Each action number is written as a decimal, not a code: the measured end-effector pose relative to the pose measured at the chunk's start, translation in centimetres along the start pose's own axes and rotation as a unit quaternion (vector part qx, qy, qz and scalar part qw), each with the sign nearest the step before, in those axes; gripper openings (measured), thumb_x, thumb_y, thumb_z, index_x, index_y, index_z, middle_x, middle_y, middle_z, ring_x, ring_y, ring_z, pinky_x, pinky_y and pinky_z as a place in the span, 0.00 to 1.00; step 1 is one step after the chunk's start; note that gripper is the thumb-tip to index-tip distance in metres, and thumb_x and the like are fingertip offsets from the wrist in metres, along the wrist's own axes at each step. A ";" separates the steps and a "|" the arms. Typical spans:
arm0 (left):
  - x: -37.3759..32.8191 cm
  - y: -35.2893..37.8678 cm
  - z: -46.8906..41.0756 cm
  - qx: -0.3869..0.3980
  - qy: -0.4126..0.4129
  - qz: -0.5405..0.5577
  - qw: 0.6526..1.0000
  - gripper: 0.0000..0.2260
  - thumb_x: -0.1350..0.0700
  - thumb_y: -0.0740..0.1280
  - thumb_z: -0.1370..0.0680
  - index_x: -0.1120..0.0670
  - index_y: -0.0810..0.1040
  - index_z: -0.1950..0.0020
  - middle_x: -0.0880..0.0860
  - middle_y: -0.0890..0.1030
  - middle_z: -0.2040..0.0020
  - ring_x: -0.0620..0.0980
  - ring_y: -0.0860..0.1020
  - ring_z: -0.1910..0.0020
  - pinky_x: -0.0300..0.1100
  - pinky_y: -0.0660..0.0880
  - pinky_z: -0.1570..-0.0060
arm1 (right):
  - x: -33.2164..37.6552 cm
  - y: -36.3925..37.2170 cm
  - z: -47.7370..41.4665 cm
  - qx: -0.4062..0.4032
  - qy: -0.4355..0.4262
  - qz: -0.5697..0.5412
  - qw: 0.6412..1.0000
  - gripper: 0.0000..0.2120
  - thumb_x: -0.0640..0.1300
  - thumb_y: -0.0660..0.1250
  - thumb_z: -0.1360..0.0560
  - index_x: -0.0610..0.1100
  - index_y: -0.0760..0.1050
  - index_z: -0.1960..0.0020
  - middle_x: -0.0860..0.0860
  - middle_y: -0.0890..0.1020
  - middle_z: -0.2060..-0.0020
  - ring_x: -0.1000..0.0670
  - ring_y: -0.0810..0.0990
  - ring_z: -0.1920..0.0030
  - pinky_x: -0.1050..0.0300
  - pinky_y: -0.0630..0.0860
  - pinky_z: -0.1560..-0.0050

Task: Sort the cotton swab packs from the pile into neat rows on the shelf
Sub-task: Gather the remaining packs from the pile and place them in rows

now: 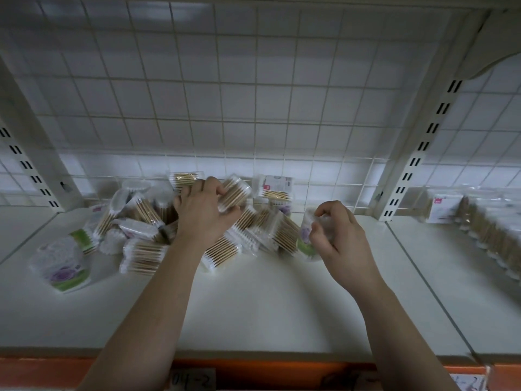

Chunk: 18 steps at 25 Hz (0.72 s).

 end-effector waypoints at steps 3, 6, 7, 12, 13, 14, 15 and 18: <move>-1.8 -1.3 1.0 -0.031 0.044 0.085 0.995 0.17 0.50 0.73 0.34 0.49 0.70 0.51 0.50 0.70 0.49 0.50 0.72 0.51 0.43 0.66 0.52 | -0.5 -1.0 0.5 -0.008 0.015 0.000 1.000 0.04 0.46 0.61 0.23 0.50 0.67 0.49 0.58 0.72 0.57 0.62 0.74 0.60 0.64 0.65 0.66; -4.6 -1.8 2.5 -0.037 0.085 0.127 0.987 0.16 0.54 0.74 0.34 0.52 0.72 0.50 0.50 0.69 0.49 0.48 0.72 0.55 0.41 0.68 0.56 | -1.1 -2.4 1.3 -0.025 0.029 -0.004 0.999 0.06 0.50 0.58 0.25 0.50 0.67 0.50 0.57 0.72 0.58 0.60 0.73 0.59 0.60 0.66 0.66; -5.6 -1.8 2.9 -0.039 0.101 0.131 0.985 0.16 0.52 0.74 0.34 0.51 0.73 0.50 0.49 0.70 0.49 0.47 0.73 0.56 0.41 0.69 0.56 | -1.4 -2.9 1.5 -0.029 0.032 -0.005 0.999 0.06 0.51 0.58 0.25 0.50 0.67 0.50 0.55 0.72 0.58 0.60 0.72 0.59 0.59 0.67 0.65; -10.9 -1.2 4.8 -0.042 0.165 0.115 0.979 0.19 0.40 0.64 0.33 0.50 0.75 0.49 0.47 0.73 0.49 0.47 0.75 0.53 0.41 0.70 0.57 | -2.6 -6.6 3.3 -0.043 0.040 0.000 0.998 0.09 0.53 0.58 0.26 0.50 0.67 0.50 0.55 0.74 0.57 0.59 0.73 0.57 0.59 0.68 0.63; -12.3 -1.0 5.4 -0.037 0.172 0.119 0.977 0.19 0.39 0.64 0.32 0.50 0.75 0.49 0.47 0.74 0.49 0.48 0.75 0.52 0.41 0.69 0.57 | -3.0 -7.7 3.9 -0.048 0.036 0.001 0.998 0.08 0.52 0.59 0.25 0.50 0.67 0.49 0.55 0.74 0.56 0.58 0.73 0.57 0.60 0.68 0.63; -13.7 -0.7 6.0 -0.031 0.177 0.126 0.976 0.20 0.39 0.64 0.32 0.50 0.74 0.48 0.47 0.75 0.49 0.48 0.74 0.52 0.41 0.69 0.56 | -3.4 -8.9 4.5 -0.054 0.032 0.004 0.998 0.07 0.51 0.62 0.24 0.50 0.68 0.49 0.54 0.74 0.55 0.57 0.74 0.59 0.61 0.68 0.63; -15.1 -0.4 6.6 -0.028 0.182 0.130 0.974 0.20 0.38 0.64 0.32 0.51 0.74 0.48 0.47 0.75 0.49 0.48 0.74 0.52 0.41 0.68 0.56 | -3.8 -10.1 5.1 -0.060 0.030 0.008 0.998 0.07 0.49 0.63 0.24 0.50 0.69 0.49 0.54 0.75 0.55 0.56 0.75 0.61 0.62 0.68 0.64; -19.6 0.4 8.6 -0.022 0.196 0.138 0.971 0.21 0.37 0.64 0.32 0.51 0.74 0.49 0.47 0.75 0.53 0.46 0.73 0.55 0.39 0.66 0.59 | -4.5 -14.4 6.9 -0.082 0.018 0.026 0.996 0.07 0.49 0.66 0.27 0.51 0.70 0.51 0.54 0.76 0.56 0.55 0.76 0.65 0.64 0.68 0.65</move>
Point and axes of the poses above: each hand's wrist, its own z-axis away from the middle knuckle, its own y-axis out of the palm, x = y × z, the point moved 3 cm from there along -z, towards the middle knuckle
